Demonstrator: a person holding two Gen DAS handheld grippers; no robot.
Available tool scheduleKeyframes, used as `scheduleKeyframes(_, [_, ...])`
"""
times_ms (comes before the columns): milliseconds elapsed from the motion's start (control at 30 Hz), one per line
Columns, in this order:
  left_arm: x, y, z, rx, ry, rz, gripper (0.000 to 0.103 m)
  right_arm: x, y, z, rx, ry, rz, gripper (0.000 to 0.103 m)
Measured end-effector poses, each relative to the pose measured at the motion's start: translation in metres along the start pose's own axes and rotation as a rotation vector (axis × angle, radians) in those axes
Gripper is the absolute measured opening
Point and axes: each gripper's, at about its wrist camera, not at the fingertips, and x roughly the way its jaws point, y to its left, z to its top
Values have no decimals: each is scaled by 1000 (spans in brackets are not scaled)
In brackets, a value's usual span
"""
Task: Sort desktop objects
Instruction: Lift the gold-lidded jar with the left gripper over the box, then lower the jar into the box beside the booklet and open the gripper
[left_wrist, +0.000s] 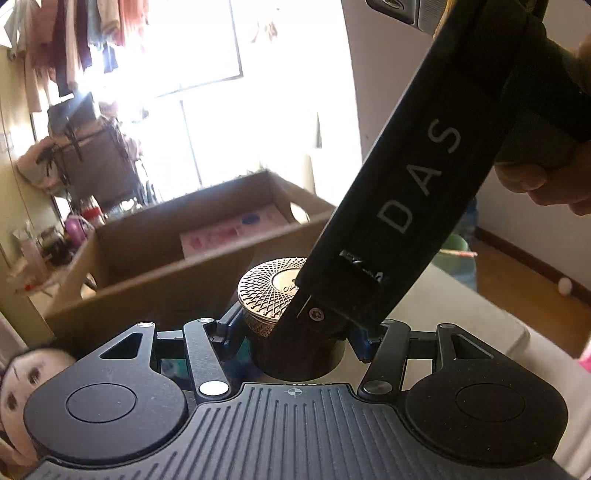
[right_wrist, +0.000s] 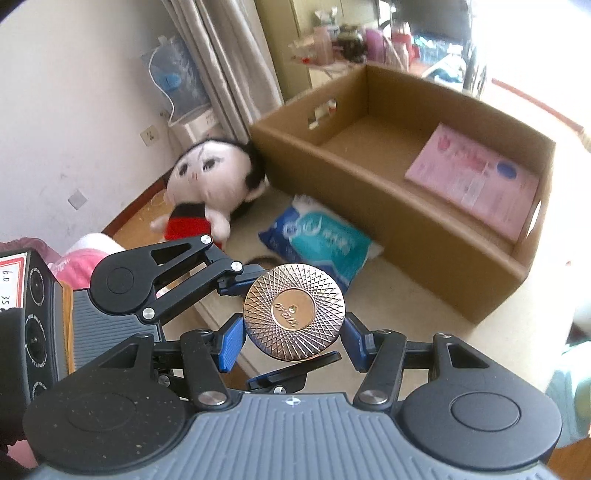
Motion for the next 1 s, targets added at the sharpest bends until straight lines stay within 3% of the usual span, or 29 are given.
scheduleKeyframes(367, [31, 34, 50, 35, -52, 29, 56, -22, -27, 52, -17, -68, -30, 60])
scheduleKeyframes(600, [77, 53, 75, 45, -31, 3, 56, -3, -83, 97, 67, -11, -22, 60])
scheduleKeyframes(733, [117, 68, 80, -8, 24, -48, 56, 22, -116, 114, 116, 59, -34, 60])
scheduleKeyframes(1000, [200, 84, 73, -97, 216, -153, 56, 83, -185, 131, 222, 212, -19, 60])
